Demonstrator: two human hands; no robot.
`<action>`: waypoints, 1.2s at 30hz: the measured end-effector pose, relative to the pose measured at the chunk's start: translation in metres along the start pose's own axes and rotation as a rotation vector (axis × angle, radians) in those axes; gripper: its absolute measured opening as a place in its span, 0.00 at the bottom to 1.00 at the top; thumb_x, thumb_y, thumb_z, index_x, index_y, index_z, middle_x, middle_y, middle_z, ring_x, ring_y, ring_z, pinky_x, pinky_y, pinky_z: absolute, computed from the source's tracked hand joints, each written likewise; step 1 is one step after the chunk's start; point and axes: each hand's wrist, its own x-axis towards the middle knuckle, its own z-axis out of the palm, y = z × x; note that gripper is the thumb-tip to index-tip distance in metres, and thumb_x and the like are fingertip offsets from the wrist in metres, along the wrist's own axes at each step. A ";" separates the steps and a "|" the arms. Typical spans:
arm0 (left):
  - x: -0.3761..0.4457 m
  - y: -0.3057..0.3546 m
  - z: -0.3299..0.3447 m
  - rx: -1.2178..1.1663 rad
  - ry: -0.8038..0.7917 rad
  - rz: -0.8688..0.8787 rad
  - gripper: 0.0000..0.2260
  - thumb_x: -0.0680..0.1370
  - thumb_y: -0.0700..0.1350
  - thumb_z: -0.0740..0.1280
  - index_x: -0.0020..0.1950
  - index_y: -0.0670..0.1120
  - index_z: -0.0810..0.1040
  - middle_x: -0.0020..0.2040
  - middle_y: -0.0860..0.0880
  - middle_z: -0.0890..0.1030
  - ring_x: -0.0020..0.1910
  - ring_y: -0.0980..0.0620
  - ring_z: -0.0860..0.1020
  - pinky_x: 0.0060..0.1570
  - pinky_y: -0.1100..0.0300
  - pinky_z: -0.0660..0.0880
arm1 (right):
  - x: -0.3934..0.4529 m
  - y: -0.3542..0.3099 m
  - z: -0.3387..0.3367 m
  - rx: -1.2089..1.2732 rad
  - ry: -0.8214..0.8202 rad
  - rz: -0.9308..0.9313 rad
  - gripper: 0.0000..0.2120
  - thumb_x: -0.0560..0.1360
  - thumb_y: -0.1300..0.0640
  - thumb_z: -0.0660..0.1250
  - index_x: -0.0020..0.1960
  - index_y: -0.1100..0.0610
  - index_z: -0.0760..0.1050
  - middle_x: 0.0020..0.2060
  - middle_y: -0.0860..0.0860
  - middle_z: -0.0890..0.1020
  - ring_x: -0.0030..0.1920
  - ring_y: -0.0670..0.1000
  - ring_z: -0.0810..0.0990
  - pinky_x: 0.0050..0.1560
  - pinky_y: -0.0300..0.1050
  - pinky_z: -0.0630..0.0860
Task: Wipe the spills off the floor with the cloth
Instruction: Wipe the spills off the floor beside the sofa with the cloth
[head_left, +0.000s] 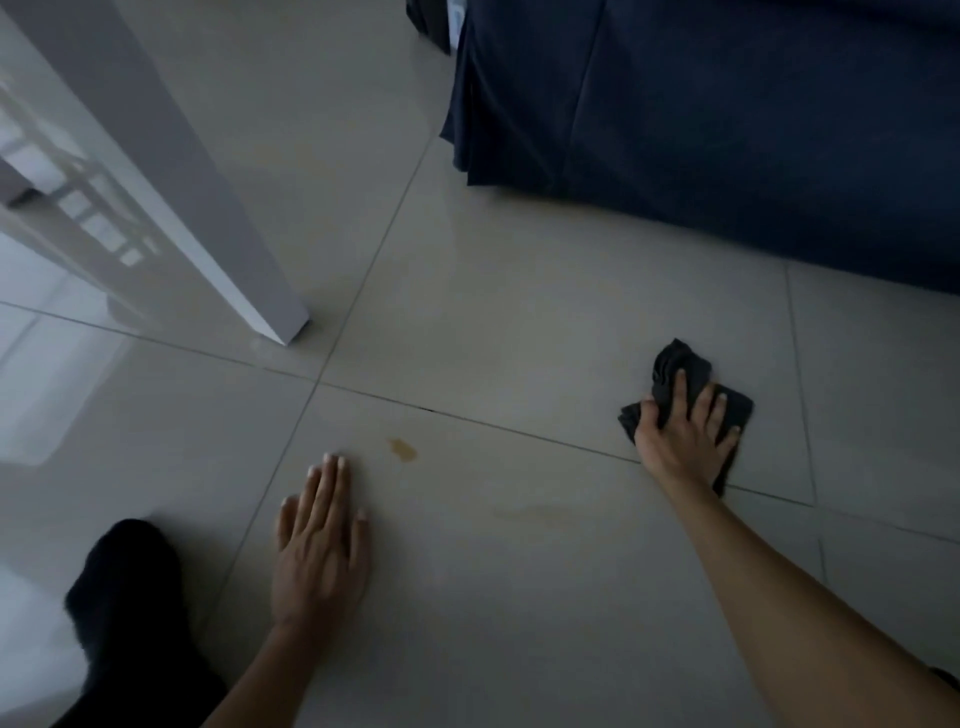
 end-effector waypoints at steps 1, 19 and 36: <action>0.000 0.001 0.000 0.004 -0.001 0.000 0.28 0.79 0.53 0.48 0.78 0.46 0.55 0.77 0.51 0.57 0.76 0.53 0.55 0.73 0.52 0.52 | -0.001 -0.009 0.001 0.002 0.000 -0.009 0.30 0.79 0.39 0.44 0.79 0.46 0.42 0.79 0.52 0.43 0.78 0.53 0.41 0.75 0.59 0.38; 0.002 0.003 -0.003 -0.060 0.032 -0.021 0.28 0.77 0.52 0.52 0.77 0.46 0.60 0.77 0.51 0.59 0.76 0.56 0.55 0.73 0.53 0.54 | -0.034 -0.241 0.047 0.081 0.024 -0.446 0.30 0.79 0.39 0.48 0.79 0.46 0.49 0.79 0.52 0.50 0.78 0.53 0.44 0.74 0.60 0.38; -0.002 0.002 0.001 -0.020 -0.012 0.032 0.26 0.80 0.52 0.47 0.77 0.45 0.58 0.77 0.49 0.58 0.76 0.53 0.54 0.74 0.47 0.53 | -0.077 -0.177 0.046 -0.011 -0.052 -0.806 0.29 0.80 0.40 0.49 0.78 0.45 0.48 0.79 0.47 0.49 0.78 0.48 0.45 0.75 0.52 0.39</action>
